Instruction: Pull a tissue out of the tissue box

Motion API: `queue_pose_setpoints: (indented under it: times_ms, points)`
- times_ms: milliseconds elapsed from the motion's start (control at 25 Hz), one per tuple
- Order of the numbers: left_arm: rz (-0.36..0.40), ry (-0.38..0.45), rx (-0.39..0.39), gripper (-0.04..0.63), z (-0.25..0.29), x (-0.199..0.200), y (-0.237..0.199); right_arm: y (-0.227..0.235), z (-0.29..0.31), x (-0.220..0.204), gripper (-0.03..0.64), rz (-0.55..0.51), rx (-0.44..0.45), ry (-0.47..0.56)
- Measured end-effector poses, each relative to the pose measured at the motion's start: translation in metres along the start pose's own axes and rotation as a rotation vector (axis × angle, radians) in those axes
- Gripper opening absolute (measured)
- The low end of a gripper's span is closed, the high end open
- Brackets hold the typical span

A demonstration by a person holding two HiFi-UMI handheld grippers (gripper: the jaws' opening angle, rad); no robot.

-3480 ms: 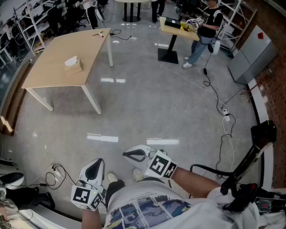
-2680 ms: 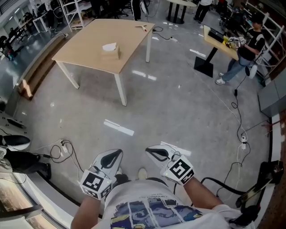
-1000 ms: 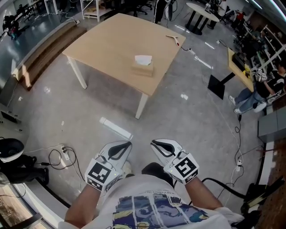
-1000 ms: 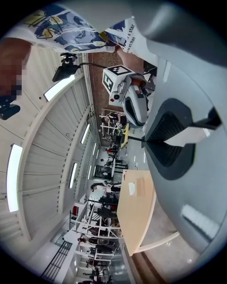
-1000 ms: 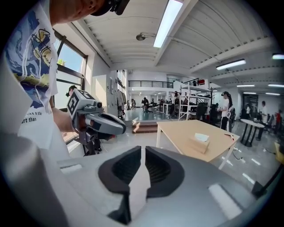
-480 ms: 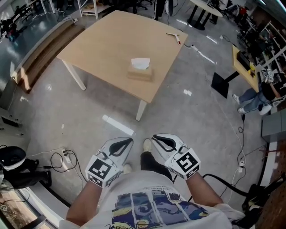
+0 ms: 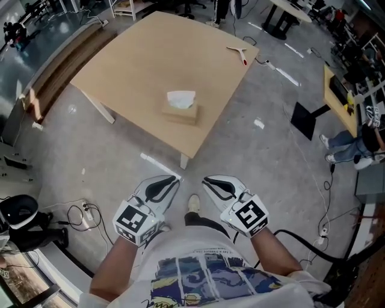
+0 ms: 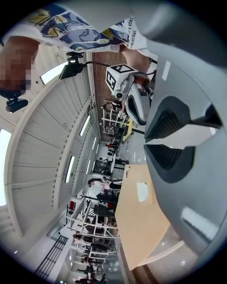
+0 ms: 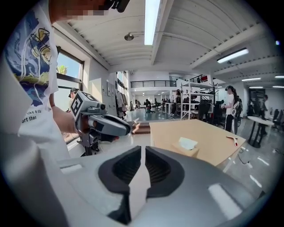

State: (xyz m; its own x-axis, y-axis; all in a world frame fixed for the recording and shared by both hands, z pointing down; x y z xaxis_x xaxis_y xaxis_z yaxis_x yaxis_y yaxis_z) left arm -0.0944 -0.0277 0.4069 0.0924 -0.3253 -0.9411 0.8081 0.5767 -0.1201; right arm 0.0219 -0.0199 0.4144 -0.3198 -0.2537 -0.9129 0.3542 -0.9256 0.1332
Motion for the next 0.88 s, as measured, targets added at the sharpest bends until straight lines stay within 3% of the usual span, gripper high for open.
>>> queue_pose_setpoints:
  times_ms: [440, 600, 880]
  points:
    - [0.006, -0.021, 0.031, 0.048, 0.087, 0.014, -0.013, 0.081, -0.003, -0.004, 0.02, 0.007, 0.053, -0.009]
    - [0.017, -0.025, 0.038, 0.059, 0.107, 0.024, -0.053, 0.097, 0.008, 0.001, 0.018, 0.022, 0.044, -0.013]
    - [0.063, -0.099, -0.005, 0.151, 0.164, 0.025, -0.139, 0.133, 0.027, 0.009, 0.018, 0.083, -0.043, -0.029]
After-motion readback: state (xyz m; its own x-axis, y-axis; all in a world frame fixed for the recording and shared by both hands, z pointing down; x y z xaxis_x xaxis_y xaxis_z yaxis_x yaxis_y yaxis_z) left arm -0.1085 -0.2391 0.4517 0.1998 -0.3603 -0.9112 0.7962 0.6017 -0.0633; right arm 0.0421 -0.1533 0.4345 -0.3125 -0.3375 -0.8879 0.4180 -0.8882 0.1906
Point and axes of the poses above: the fingertips, and each gripper's own axes: z forward along the fingers, y to its right, x out of its top, the point moved 3 cm from there along -z, backward along the fingers, and after that the axes turned 14 degrees about x, right-handed, at the moved point
